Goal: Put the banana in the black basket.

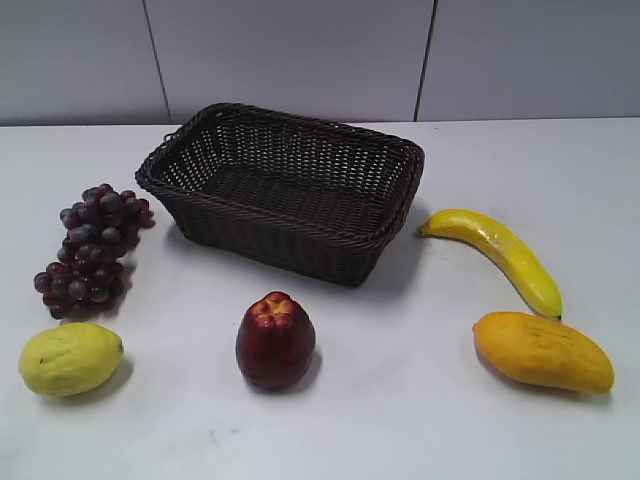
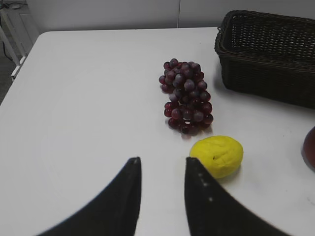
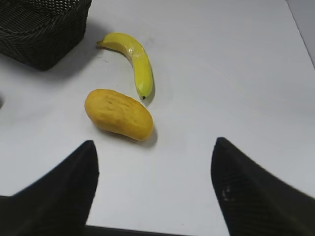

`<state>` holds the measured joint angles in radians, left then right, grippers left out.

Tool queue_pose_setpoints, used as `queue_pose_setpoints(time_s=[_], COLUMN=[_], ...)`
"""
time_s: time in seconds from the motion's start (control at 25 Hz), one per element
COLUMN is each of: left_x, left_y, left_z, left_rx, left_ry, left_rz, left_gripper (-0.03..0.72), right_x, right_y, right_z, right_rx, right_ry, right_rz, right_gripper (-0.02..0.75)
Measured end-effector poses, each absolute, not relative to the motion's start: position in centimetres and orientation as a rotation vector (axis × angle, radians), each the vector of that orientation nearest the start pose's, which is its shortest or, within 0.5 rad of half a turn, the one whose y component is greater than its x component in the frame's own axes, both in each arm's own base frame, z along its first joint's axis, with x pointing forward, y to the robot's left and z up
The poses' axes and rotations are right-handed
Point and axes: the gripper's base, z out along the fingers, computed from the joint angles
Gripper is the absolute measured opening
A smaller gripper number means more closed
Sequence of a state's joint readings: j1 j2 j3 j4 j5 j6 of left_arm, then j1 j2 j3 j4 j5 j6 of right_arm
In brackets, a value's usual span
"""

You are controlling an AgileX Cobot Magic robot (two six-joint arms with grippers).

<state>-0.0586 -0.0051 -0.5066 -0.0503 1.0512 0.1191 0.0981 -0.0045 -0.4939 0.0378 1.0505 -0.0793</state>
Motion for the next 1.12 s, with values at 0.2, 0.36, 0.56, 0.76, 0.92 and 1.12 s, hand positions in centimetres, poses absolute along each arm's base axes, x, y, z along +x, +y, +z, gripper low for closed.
queue_pose_setpoints(time_s=[0.2, 0.36, 0.56, 0.76, 0.92, 1.12], left_x=[-0.63, -0.63, -0.63, -0.63, -0.63, -0.63], left_y=[-0.36, -0.36, -0.36, -0.36, -0.36, -0.36], left_z=[27.99, 27.99, 27.99, 27.99, 27.99, 27.99], left_rx=[0.182, 0.182, 0.182, 0.182, 0.182, 0.182], left_ry=[2.014, 2.014, 2.014, 2.014, 2.014, 2.014], left_rz=[-0.022, -0.022, -0.022, -0.022, -0.022, -0.022], left_gripper=[0.221, 0.221, 0.221, 0.221, 0.221, 0.221], right_x=[-0.48, -0.48, -0.48, -0.48, -0.48, -0.48], right_y=[0.25, 0.25, 0.25, 0.25, 0.25, 0.25], right_z=[27.64, 27.64, 27.64, 27.64, 27.64, 27.64], right_rx=[-0.182, -0.181, -0.181, -0.181, -0.181, -0.181], right_ry=[2.027, 2.027, 2.027, 2.027, 2.027, 2.027], right_rz=[0.057, 0.058, 0.058, 0.058, 0.058, 0.058], right_gripper=[0.572, 0.572, 0.572, 0.572, 0.572, 0.572])
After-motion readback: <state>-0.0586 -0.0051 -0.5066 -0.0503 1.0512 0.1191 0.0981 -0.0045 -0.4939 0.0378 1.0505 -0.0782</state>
